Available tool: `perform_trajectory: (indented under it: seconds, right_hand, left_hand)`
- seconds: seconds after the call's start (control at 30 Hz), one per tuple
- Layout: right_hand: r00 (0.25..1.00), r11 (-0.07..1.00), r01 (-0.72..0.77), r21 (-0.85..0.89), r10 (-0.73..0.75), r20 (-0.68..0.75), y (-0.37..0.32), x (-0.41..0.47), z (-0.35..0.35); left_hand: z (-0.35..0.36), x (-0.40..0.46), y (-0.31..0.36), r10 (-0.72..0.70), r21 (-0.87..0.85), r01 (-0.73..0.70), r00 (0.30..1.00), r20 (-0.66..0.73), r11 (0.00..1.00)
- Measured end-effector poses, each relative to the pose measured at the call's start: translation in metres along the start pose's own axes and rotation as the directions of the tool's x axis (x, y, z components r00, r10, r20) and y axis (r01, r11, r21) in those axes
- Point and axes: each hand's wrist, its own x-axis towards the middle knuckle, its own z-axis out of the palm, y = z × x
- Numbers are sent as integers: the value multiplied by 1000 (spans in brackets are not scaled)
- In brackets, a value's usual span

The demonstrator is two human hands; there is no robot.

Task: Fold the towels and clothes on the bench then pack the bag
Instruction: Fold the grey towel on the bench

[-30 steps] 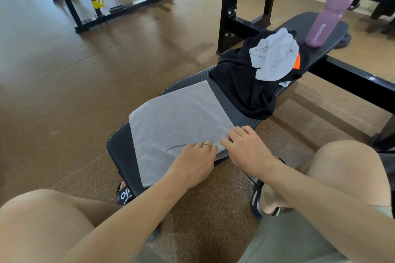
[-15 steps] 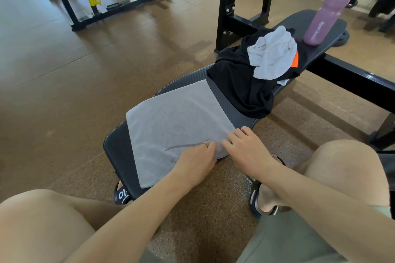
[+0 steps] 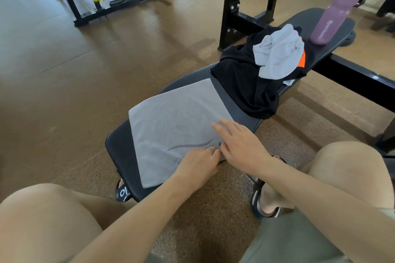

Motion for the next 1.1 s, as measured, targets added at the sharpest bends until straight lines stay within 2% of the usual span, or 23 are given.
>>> perform_trajectory:
  seconds: [0.1,0.13,0.2,0.27,0.33,0.4,0.53,0.63,0.73,0.77,0.87,0.97,1.03,1.1]
  right_hand:
    - [978,996,-18,-87,36,205,7,2,13]
    - [973,992,-20,-122,48,228,8,3,15]
    - [979,982,-20,-188,57,196,4,9,10]
    - [989,973,4,-229,30,142,-2,26,2]
    - [997,983,18,-185,-4,79,-8,56,-2]
    - [999,995,-4,-98,8,35,-15,94,-3]
    - [993,999,-26,-39,31,110,-7,159,11]
    - [972,992,-110,-68,121,200,28,171,31]
    - [951,960,-269,-71,277,138,49,181,35]
    - [952,959,-273,-72,280,120,49,184,36]
    - [978,983,-157,-92,167,122,52,192,41]
    - [956,965,-249,-85,259,138,58,199,39]
    - [959,954,-274,-123,280,37,42,196,30]
    - [983,987,-161,-1,160,-96,-4,179,22]
  left_hand:
    - [-15,-8,-3,-52,-162,55,998,24,985]
    - [-21,-11,-9,-70,-196,82,995,70,977]
    - [-34,-17,-32,-114,-234,137,987,111,963]
    - [-44,-19,-68,-183,-171,205,974,134,964]
    - [-45,-16,-107,-259,-47,270,951,168,962]
    - [-38,-11,-140,-375,5,380,911,170,925]
    - [-14,-6,-173,-535,-14,558,802,266,830]
    - [-1,-11,-177,-528,-14,554,802,280,833]
    - [2,-14,-177,-518,4,532,822,238,846]
    - [2,-14,-176,-520,8,533,821,236,846]
    - [2,-11,-176,-526,10,540,815,242,842]
    - [-1,-14,-177,-513,-13,538,810,285,843]
    - [-9,-9,-184,-501,-116,556,806,314,823]
    - [-20,-2,-203,-567,-281,617,786,246,735]
